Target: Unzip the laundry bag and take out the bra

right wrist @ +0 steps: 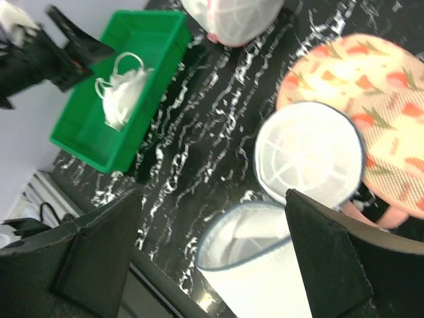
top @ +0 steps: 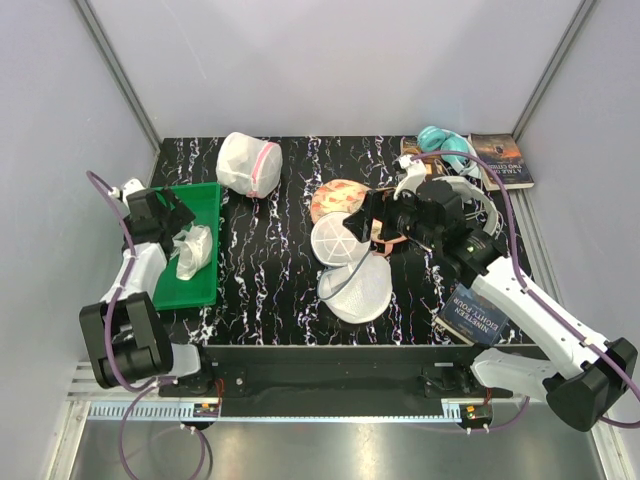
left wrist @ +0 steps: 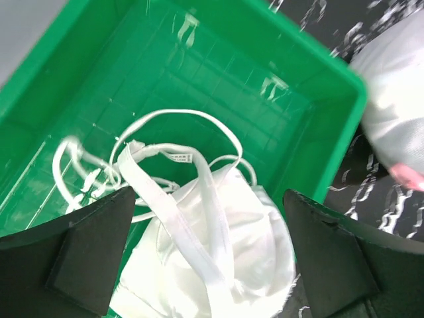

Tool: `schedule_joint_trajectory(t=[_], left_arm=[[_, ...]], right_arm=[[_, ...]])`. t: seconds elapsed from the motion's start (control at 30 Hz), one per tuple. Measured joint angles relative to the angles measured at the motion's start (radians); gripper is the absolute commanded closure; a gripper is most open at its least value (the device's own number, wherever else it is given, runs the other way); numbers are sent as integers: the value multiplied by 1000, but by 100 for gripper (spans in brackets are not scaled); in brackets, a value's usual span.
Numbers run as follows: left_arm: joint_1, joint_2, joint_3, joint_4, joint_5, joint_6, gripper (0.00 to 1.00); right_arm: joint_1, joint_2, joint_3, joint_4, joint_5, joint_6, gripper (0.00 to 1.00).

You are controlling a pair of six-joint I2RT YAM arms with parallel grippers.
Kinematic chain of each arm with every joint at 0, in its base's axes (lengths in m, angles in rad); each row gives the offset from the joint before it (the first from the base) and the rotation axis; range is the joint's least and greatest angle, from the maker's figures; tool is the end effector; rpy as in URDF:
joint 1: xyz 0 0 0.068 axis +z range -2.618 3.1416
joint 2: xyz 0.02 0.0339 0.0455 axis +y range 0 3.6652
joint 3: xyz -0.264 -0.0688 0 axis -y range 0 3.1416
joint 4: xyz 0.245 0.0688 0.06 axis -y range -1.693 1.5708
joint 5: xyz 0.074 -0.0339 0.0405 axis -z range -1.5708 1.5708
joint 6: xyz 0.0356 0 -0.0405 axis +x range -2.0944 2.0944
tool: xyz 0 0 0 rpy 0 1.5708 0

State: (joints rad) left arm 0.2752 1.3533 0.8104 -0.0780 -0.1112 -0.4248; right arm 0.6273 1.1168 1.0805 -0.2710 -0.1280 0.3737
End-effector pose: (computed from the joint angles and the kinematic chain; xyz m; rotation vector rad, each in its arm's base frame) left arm 0.2807 0.0834 0.2324 -0.8086 2.0326 0.0373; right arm 0.2041 0.1536 0.3688 -0.3380 1.9269 0.7961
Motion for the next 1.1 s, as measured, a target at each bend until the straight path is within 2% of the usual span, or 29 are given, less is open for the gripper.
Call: schedule_joint_trajectory(t=[0.17,0.33,0.4,0.53,0.63,0.73,0.83,0.9,1.1], left_arm=[[-31,-96,8,-4,-30,-2,1],[-131,-171,78,-43,-76,11,1],[-193,-178,117,-60,-110,29,1],[-386,-182,188,-92,-180,85,1],[-514,-193,231,-113,-191,117,1],[-595,-212,244,-114,-187,133,1],[-662,-204,244,-100,-140,140,1],[-702,-168,244,-75,-57,140,1],[-754,43,241,10,156,138,8]], right_arm=[[-2,-34,0,-94,46,-9,3],[-6,-66,12,-138,67,-11,3],[-8,-65,13,-142,68,-11,2],[-9,-47,13,-149,66,-11,2],[-9,-35,13,-159,65,-11,2],[-10,-34,5,-163,66,-11,2],[-12,-34,-12,-164,67,-11,2],[-13,-33,-26,-164,67,-11,2],[-13,-12,-53,-159,58,-10,2]])
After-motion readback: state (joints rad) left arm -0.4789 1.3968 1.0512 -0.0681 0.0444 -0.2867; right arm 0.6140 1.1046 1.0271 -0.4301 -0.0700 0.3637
